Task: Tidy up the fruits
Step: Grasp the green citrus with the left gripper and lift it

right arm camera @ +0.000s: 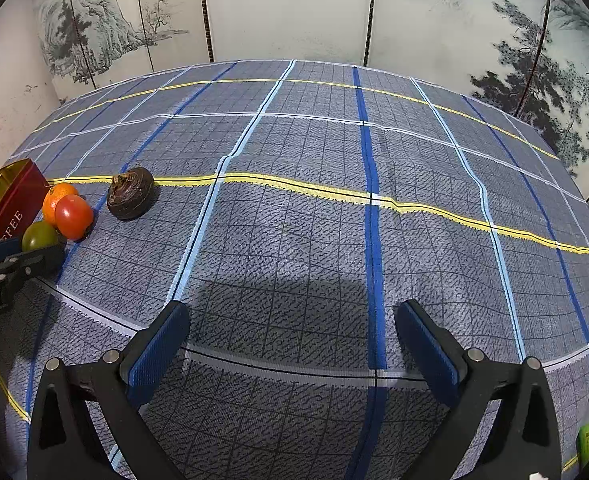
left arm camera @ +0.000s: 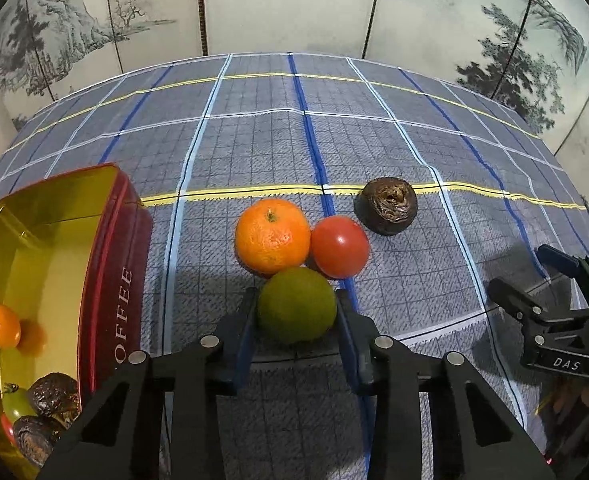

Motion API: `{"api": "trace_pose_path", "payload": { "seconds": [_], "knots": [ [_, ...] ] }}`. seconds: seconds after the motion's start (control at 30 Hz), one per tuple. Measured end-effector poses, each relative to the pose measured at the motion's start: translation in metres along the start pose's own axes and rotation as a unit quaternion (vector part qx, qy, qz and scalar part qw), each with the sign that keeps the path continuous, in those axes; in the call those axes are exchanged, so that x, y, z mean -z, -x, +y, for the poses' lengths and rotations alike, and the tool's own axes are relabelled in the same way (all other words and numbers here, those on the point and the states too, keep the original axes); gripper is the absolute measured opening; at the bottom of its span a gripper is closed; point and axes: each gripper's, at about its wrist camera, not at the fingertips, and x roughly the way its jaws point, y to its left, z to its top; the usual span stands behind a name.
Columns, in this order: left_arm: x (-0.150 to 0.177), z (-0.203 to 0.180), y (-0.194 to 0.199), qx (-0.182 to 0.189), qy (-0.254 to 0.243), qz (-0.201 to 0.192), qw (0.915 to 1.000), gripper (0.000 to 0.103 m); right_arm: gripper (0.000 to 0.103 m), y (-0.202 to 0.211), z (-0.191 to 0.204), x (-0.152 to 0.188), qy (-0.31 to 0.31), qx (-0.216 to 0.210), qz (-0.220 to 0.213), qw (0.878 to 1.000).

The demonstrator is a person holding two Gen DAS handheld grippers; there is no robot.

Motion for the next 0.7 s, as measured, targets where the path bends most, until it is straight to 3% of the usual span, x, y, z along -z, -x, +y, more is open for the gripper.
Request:
{"api": "trace_pose_path", "payload": {
  "seconds": [0.3,0.7],
  "knots": [
    [0.002,0.005,0.008,0.003,0.008,0.000,1.0000,0.036,0.103,0.000,0.000,0.000,0.000,0.000,0.000,1.000],
    [0.002,0.024,0.065,0.009,0.019,-0.042,0.9989,0.036,0.103,0.000,0.000,0.000,0.000,0.000,0.000,1.000]
  ]
}}
